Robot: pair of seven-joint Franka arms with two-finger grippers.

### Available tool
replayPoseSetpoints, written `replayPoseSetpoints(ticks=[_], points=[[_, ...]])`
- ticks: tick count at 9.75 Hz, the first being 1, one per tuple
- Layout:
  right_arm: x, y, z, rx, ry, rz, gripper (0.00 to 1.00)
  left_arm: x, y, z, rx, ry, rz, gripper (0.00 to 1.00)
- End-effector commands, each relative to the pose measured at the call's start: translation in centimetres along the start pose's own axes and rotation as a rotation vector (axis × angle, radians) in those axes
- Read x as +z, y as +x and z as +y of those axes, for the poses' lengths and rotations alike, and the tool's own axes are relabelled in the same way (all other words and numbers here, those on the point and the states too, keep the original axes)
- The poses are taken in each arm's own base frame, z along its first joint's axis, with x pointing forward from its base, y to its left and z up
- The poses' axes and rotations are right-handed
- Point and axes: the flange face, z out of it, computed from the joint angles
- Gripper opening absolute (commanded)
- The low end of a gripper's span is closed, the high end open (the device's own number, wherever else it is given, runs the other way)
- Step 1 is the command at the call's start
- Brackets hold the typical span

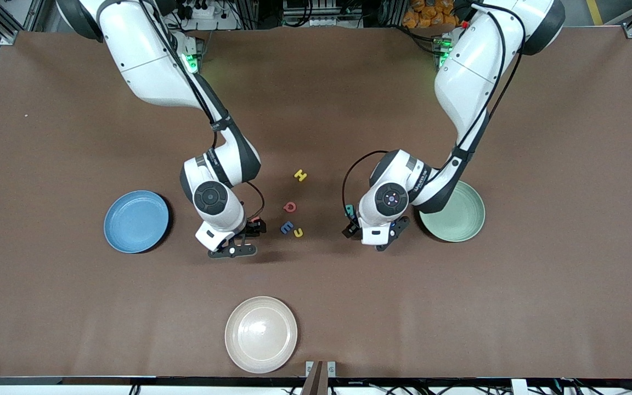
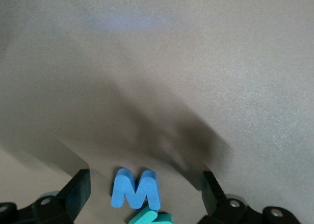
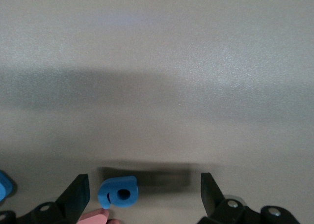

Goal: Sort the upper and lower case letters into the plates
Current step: 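Grasp the blue a with the right gripper while the left gripper grasps M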

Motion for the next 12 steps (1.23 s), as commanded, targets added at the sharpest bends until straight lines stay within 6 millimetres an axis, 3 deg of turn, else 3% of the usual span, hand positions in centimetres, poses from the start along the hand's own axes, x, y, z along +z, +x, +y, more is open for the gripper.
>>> replayPoseSetpoints(ticks=[1,6,8,10,12], points=[[0.3,-0.5,-0.4,0.042,0.037,0.004,1.00,0.6,-0.1,0.0,-0.025,0.000,0.024,1.00],[1.2,-1.0,-0.8,0.034,0.031,-0.008,1.00,0.9,-1.0,0.2,-0.079,-0.003,0.026,1.00],[1.2,-1.0,-1.3,0.027,0.036,0.009,0.01,0.9,-1.0,0.1,-0.081,-0.001,0.031,0.94],[1.6,-1.3,-1.3,0.028,0.036,0.010,0.00,1.0,-1.0,0.1,-0.082,0.001,0.030,0.89],[1.6,-1.3,-1.2,0.029,0.036,0.010,0.00,1.0,-1.0,0.1,-0.079,0.001,0.031,0.68]])
